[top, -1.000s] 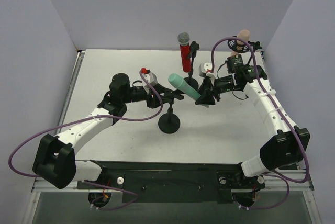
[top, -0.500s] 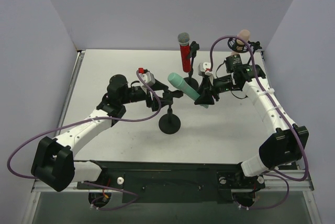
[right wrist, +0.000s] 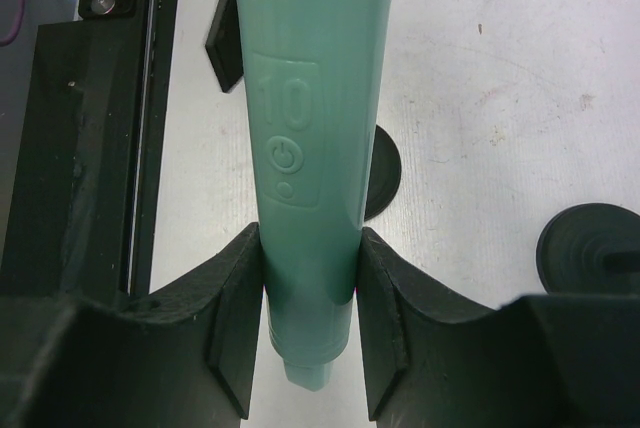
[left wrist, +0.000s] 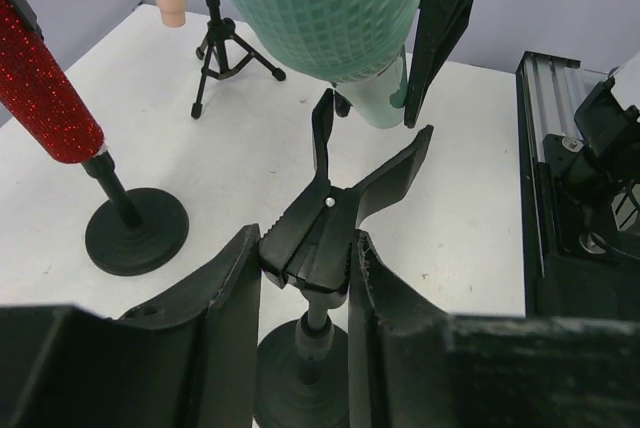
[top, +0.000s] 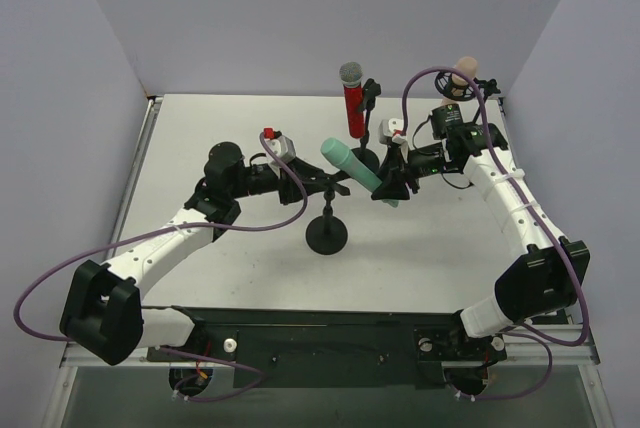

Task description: Attach the microphones to the stand

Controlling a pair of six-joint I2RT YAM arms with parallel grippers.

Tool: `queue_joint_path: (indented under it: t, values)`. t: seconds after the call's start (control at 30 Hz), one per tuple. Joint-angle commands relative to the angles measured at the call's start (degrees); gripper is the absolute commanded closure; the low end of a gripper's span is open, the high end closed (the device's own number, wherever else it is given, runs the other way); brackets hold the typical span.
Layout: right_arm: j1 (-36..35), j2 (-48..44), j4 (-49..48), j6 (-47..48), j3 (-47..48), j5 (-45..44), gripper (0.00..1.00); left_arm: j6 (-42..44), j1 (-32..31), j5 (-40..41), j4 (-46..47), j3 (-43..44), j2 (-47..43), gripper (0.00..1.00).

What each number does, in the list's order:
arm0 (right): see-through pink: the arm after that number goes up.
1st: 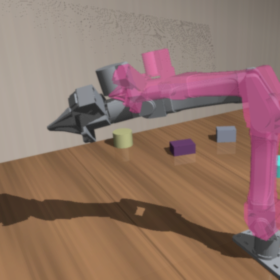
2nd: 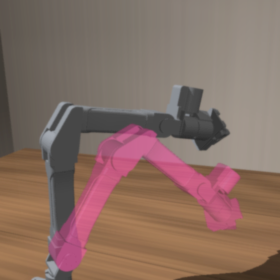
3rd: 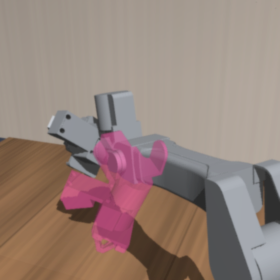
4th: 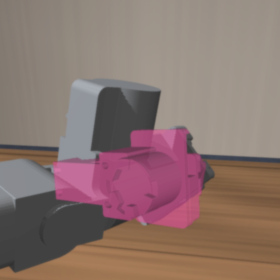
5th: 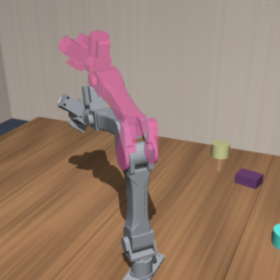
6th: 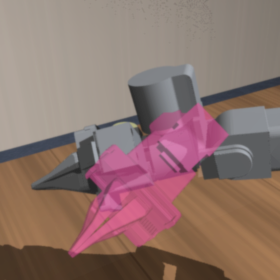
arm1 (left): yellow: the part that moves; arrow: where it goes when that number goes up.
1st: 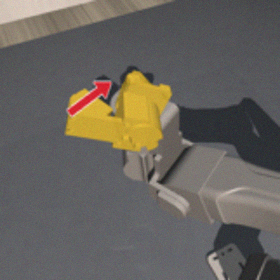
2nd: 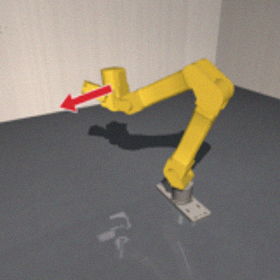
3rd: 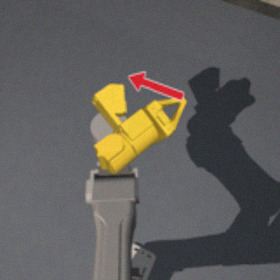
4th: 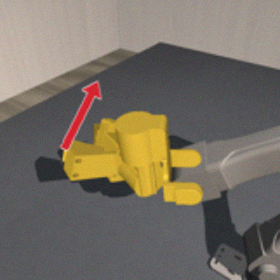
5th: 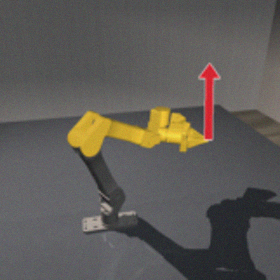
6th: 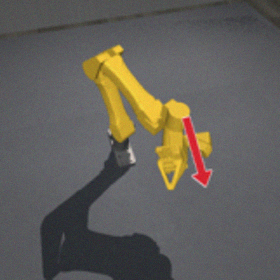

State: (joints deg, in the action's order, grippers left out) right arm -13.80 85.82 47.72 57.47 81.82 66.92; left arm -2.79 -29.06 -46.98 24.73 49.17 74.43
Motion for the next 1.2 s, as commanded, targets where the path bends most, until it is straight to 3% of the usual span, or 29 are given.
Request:
queue_joint_path:
  t: [0.0,0.4,0.6,1.1,1.17]
  values:
    - [-0.08,0.22,0.53,0.53,1.59,3.57,1.0,-0.81,0.05,-1.01,1.46,0.76,0.01,0.84]
    - [-5.97,4.09,0.26,2.2,1.06,0.94,1.0,-3.01,-0.03,-0.39,3.3,-0.65,-0.6,0.88]
    - [-6.5,7.43,0.18,1.94,1.85,0.94,1.0,-4.24,-0.03,-0.83,4.97,-2.32,-0.96,0.95]
    - [-10.02,7.43,-9.31,-7.11,-0.17,-1.78,1.0,-9.25,-0.91,-0.22,10.16,-5.31,-1.75,0.92]
    - [-10.02,7.34,-10.8,-8.78,-0.69,-2.14,1.0,-9.69,-0.91,0.13,10.6,-5.83,-2.1,0.85]
